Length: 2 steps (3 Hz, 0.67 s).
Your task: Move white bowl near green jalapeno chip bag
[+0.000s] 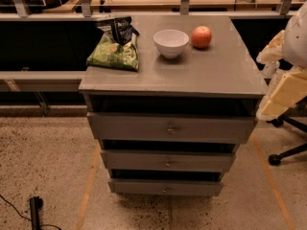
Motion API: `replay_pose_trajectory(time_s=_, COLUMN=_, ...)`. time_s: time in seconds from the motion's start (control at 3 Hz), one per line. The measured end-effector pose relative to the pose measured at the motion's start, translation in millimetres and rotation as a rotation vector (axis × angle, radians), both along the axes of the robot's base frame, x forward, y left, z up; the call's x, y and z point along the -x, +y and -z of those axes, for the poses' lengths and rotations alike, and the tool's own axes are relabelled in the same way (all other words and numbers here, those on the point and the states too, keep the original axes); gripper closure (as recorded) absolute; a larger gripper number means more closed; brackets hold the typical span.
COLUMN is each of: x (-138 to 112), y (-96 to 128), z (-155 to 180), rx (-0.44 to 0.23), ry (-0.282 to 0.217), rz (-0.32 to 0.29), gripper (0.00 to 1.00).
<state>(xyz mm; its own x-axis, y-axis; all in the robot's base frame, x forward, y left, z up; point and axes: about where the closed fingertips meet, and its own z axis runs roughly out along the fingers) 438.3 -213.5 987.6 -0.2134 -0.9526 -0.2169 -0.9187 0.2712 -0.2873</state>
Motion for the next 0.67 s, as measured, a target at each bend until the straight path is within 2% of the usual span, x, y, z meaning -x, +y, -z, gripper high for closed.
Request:
replay_pose_trajectory(time_s=0.33, x=0.3, y=1.3, z=-4.1, rx=0.000, ry=-0.015, rz=0.000, gripper=0.00)
replay_pose_trajectory(time_s=0.67, x=0.3, y=1.3, z=-4.1, rx=0.000, ry=-0.015, rz=0.000, gripper=0.00)
